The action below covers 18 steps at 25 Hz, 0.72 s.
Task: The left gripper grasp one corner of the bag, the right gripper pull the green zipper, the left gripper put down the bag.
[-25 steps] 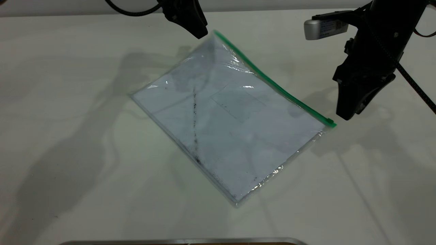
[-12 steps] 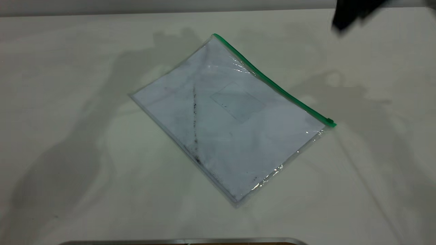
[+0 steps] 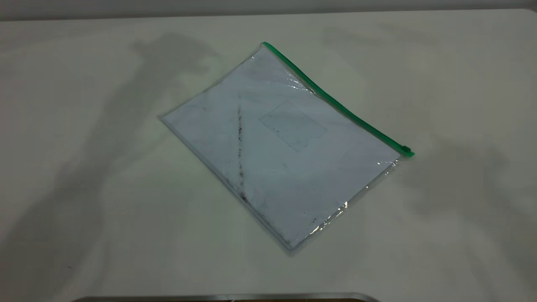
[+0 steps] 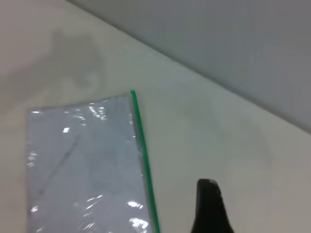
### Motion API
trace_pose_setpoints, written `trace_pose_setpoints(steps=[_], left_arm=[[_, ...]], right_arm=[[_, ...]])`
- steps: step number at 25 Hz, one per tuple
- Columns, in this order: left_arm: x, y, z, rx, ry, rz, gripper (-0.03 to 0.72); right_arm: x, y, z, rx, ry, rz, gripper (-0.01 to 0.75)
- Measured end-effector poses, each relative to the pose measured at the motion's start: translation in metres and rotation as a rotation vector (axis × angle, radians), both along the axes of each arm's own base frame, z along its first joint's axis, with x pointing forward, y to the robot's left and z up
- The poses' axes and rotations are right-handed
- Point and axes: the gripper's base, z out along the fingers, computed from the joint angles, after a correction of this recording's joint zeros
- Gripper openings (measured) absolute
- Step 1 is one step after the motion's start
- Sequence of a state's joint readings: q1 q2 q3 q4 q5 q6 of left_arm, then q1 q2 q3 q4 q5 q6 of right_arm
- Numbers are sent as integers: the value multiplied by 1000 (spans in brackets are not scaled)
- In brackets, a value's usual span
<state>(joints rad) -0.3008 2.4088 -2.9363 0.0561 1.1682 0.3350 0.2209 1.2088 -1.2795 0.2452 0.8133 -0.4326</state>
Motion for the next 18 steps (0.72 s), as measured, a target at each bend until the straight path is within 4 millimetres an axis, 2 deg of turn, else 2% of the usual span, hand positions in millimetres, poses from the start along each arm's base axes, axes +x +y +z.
trace_pose_setpoints(steps=[2, 4, 6, 11, 14, 18], left_arm=[[-15, 5, 26, -31, -40, 20, 590], [-30, 10, 47, -50, -53, 32, 590], [-46, 15, 64, -58, -53, 40, 590], [-82, 26, 76, -49, 41, 62, 590], [-121, 39, 92, -72, 66, 89, 590], [-176, 55, 102, -112, 98, 133, 590]], right_arm=[[-28, -5, 14, 20, -9, -1, 538], [-51, -10, 19, 35, -18, -6, 538], [-74, -16, 16, 42, -27, -15, 538], [-126, -30, -9, 47, -55, -39, 538], [-157, -37, -27, 54, -72, -44, 538], [-194, -44, -52, 77, -55, -53, 538]])
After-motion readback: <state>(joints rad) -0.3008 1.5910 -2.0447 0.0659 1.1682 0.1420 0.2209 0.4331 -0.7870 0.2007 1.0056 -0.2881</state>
